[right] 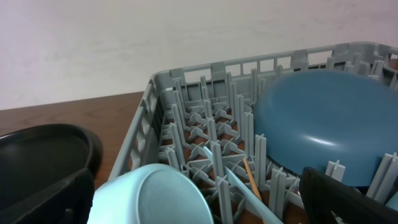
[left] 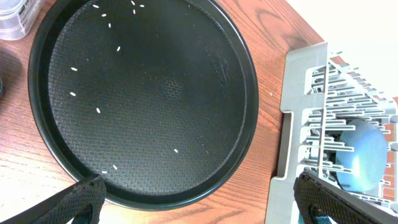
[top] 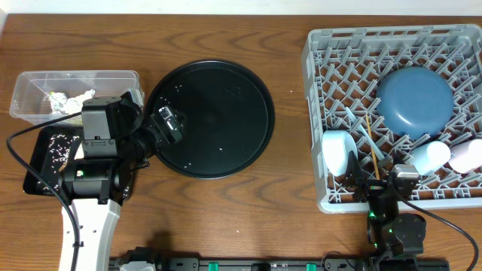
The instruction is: Sort waste into correct bins and load items into the dishwasher rack
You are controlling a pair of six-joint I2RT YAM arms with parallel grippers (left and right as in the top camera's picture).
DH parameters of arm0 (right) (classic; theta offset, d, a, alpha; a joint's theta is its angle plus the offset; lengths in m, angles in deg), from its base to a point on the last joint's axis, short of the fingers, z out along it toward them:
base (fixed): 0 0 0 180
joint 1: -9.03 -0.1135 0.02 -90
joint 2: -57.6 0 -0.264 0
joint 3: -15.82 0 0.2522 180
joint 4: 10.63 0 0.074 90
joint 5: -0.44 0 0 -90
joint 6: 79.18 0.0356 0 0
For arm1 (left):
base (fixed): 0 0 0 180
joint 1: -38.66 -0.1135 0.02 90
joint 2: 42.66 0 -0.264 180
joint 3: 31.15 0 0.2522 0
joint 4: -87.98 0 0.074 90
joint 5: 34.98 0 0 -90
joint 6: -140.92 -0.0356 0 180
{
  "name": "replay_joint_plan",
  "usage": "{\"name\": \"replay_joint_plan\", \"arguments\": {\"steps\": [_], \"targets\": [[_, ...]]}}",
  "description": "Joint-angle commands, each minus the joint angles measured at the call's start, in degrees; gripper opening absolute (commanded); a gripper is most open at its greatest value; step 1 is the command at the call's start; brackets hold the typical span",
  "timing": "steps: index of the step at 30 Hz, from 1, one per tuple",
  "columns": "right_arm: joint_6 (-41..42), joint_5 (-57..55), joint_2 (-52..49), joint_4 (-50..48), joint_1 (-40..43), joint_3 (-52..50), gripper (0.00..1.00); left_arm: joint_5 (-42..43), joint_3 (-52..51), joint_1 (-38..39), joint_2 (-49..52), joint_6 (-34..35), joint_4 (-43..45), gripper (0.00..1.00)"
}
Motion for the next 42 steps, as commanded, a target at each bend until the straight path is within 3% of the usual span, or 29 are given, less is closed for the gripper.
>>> {"name": "replay_joint_plan", "arguments": {"steps": [1,10,19,24,37,42], "targets": [[0.59,-0.22,0.37,0.22,0.96,-0.07,0.99,-0.52,0.83,-0.31,0.00,-0.79,-0.15,0.98],[0.59,-0.22,0.37,0.22,0.96,-0.07,0.99,-0.55,0.66,-0.46,-4.20,-0.79,-0.24,0.98],[0.57,-0.22,0.37,0.22,0.96,-0.07,0.99,-14.71,0.44,-0.46,-28.37,-0.81,-0.94,0.98],[0.57,-0.22,0.37,0.22,0.96,-0.07,0.99,-17.25,-2.08,-0.46,-40.30,-0.83,-3.10,0.98],[0.59,-0.22,0.37,0.24,0.96,-0.07,0.99,-17.20,-21.35,-0.48,-59.71,-0.79,-3.82,0.98],[0.59,-0.22,0.37,0.22,0.96,-0.07,0.99,-17.18,-29.55,-0.48,-60.19,-0.76,2.99,0.98]]}}
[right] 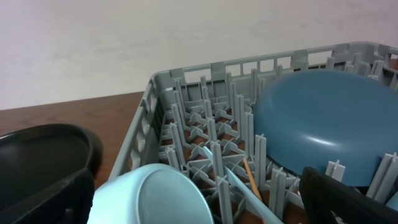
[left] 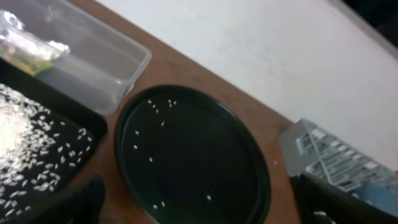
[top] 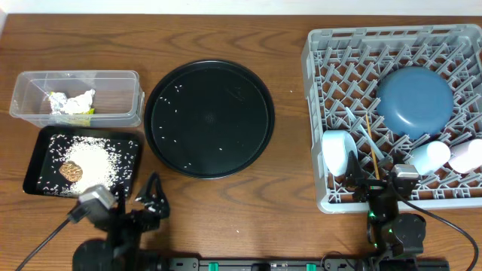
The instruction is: Sort waste into correct bins and load items into the dishwasher rack
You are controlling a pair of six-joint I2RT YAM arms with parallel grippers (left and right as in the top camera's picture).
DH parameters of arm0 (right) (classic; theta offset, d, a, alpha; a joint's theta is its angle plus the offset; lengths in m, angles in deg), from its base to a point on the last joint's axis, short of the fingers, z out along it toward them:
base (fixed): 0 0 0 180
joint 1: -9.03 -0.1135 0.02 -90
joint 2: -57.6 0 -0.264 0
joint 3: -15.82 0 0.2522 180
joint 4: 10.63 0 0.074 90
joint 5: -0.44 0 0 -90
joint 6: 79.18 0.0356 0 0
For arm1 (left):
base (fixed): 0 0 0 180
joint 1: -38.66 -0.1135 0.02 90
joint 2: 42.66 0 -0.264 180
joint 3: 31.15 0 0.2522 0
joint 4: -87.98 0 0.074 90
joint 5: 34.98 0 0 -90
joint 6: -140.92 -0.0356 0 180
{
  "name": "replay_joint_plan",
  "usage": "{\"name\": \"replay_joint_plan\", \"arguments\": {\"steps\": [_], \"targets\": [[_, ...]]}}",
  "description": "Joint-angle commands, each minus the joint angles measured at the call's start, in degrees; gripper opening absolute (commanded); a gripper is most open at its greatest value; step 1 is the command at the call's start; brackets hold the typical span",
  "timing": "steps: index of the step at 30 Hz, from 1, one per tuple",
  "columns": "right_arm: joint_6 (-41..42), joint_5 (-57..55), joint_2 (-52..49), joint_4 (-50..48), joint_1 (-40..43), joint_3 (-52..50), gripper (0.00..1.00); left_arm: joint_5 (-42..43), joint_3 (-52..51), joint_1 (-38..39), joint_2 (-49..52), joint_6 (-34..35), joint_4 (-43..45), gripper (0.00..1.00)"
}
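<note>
A round black plate [top: 209, 119] with scattered rice grains lies mid-table; the left wrist view shows the plate [left: 193, 149] too. The grey dishwasher rack [top: 316, 113] on the right holds a blue bowl [top: 414, 102], a light blue cup [top: 337, 150], white cups [top: 431, 156] and chopsticks [top: 371, 147]. My left gripper [top: 154, 199] stands open and empty at the table's front edge, left of centre; its fingers [left: 74, 202] frame the plate. My right gripper [top: 380, 184] is open at the rack's front wall, its fingers [right: 43, 199] on either side of the cup [right: 149, 196] and bowl [right: 323, 124].
A clear bin [top: 75, 96] with crumpled foil [top: 69, 102] stands at the far left. In front of it a black rectangular tray [top: 38, 177] holds rice and a brown piece [top: 71, 171]. Bare wood lies between plate and rack.
My left arm was over the plate's left edge beside the two bins; now it is drawn back to the front edge of the table, still open. The right arm has not moved.
</note>
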Motion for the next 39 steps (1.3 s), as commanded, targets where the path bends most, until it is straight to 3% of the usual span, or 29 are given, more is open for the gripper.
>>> {"name": "replay_joint_plan", "arguments": {"steps": [1,8,13,23,30,39], "targets": [[0.59,-0.22,0.37,0.24,0.96,-0.07,0.99,-0.63,-5.46,-0.22,-0.46,-0.76,6.14,0.98],[0.59,-0.22,0.37,0.22,0.96,-0.07,0.99,-0.20,-18.71,-0.22,-0.46,-0.76,31.65,0.98],[0.59,-0.22,0.37,0.24,0.96,-0.07,0.99,-0.02,-24.74,-0.22,-0.46,-0.79,40.11,0.98],[0.59,-0.22,0.37,0.22,0.96,-0.07,0.99,-0.04,-31.39,-0.15,-0.46,-0.79,40.85,0.98],[0.59,-0.22,0.37,0.22,0.96,-0.07,0.99,-0.26,-31.36,0.68,-0.48,-5.46,37.83,0.98],[0.59,-0.24,0.37,0.24,0.96,-0.07,0.99,-0.26,-31.36,1.29,-0.37,-5.51,37.83,0.98]]}}
